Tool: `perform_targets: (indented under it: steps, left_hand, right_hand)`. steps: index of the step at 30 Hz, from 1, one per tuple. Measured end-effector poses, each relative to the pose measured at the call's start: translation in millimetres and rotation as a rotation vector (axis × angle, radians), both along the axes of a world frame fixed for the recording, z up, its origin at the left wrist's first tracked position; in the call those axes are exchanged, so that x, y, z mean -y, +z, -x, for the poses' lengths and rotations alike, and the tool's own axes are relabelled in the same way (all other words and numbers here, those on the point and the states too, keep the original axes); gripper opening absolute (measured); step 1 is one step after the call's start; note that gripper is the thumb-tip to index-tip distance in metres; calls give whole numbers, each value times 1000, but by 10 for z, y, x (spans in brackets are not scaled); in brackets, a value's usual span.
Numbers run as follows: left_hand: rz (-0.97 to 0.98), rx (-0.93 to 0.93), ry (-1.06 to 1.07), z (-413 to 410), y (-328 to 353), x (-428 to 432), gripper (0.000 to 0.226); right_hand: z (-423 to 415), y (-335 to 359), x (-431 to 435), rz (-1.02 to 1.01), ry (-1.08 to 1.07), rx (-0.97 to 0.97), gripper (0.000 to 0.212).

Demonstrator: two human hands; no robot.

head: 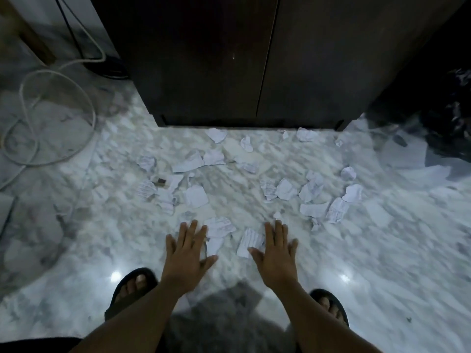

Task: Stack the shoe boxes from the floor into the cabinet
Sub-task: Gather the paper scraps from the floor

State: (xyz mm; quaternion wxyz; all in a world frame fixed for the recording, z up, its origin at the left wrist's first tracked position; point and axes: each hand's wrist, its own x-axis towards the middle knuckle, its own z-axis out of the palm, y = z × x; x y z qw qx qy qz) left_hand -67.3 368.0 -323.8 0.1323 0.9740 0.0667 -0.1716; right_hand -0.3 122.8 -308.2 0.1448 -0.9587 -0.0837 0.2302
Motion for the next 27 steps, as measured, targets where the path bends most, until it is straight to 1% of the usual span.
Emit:
perform_targets:
  steps: [2,4,6,8,10,11,12,14,16,18,21,22,24,27]
  left_hand:
    - [-33,45,5,-214,-13,-24,81]
    - [-51,141,-11,-452,36,-99,79]
    - [-48,243,-6,-654,70,-251,84]
    - [-60,291,85,-808,71,-459,92]
    - [-56,266,246,-911,18,-676,98]
    - [-31,238,299,-944,-15,-766,100]
    - [-3,212,307,-963,-36,-830,100]
    - [28,214,201,-954,-54,-884,96]
    - [38,281,84,-947,-53,-876,87]
    - [56,359,38,-996,-30,-858,79]
    - [97,442,-30,-1156,27,-837,75]
    - [92,464,-38,-1216,48,-844,75]
    - [44,489,23,-1339,70,-900,76]
    - [-26,457,142,-1560,61,-1098,83]
  right_hand:
    - [-145,-27,-138,-54,146,75,70]
    - [-337,-38,-239,-110,209,178,67]
    - [-585,-30,-261,-157,137,255,70]
    - [-847,-32,-208,-201,37,290,76]
    - [-1071,-58,-124,-224,-10,281,83]
    - [-1147,-79,-98,-233,-13,258,85]
    - [-1189,-93,-91,-244,-4,236,85]
    - [-1175,-113,-129,-267,53,242,80]
    - [-1122,-135,-201,-319,113,304,70]
    - [-1138,-137,-289,-361,119,372,61]
    - [-1280,-128,-374,-351,112,435,58]
    - [-1329,-130,-380,-326,140,455,60]
    - [-1433,-144,-370,-278,191,463,64]
    - [-1660,-134,-378,-244,222,406,72]
